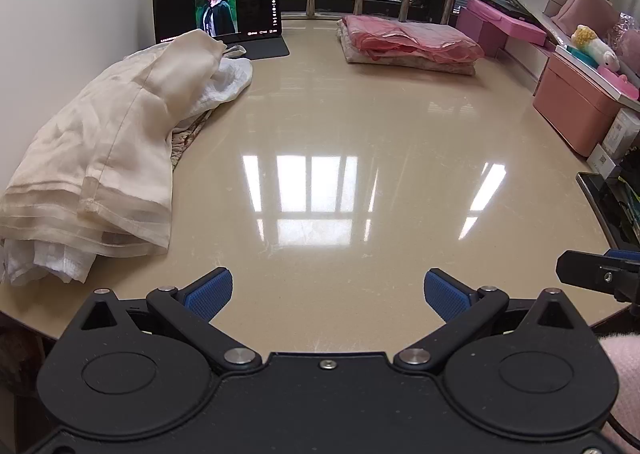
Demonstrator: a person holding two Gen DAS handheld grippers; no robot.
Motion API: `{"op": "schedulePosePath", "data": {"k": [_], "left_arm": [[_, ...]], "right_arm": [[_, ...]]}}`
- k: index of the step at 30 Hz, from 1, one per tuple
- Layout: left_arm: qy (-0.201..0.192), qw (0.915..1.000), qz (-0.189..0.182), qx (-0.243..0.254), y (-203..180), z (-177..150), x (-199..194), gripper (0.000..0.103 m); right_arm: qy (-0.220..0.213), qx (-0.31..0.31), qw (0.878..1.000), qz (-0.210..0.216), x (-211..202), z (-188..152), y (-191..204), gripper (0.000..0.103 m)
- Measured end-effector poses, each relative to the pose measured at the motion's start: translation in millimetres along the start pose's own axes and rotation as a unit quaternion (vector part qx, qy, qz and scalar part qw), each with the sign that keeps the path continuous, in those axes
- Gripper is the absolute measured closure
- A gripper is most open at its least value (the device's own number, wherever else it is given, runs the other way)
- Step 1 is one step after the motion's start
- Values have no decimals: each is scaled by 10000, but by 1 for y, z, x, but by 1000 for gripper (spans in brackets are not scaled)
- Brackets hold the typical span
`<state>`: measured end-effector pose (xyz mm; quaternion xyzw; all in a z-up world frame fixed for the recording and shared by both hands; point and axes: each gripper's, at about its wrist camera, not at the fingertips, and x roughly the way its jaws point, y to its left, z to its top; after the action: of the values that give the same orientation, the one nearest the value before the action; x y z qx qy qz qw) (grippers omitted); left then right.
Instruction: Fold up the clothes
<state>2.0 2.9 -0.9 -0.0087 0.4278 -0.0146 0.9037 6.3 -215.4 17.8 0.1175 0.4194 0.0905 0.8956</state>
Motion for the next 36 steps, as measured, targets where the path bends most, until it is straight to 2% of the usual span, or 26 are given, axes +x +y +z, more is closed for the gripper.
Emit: {"op": "schedulePosePath", "data": {"k": [36], "left_arm": [[22,10000,-3,-5,-1,-2,0,0]], "right_arm": [[2,3,10000,6,1,1,0,3]]}}
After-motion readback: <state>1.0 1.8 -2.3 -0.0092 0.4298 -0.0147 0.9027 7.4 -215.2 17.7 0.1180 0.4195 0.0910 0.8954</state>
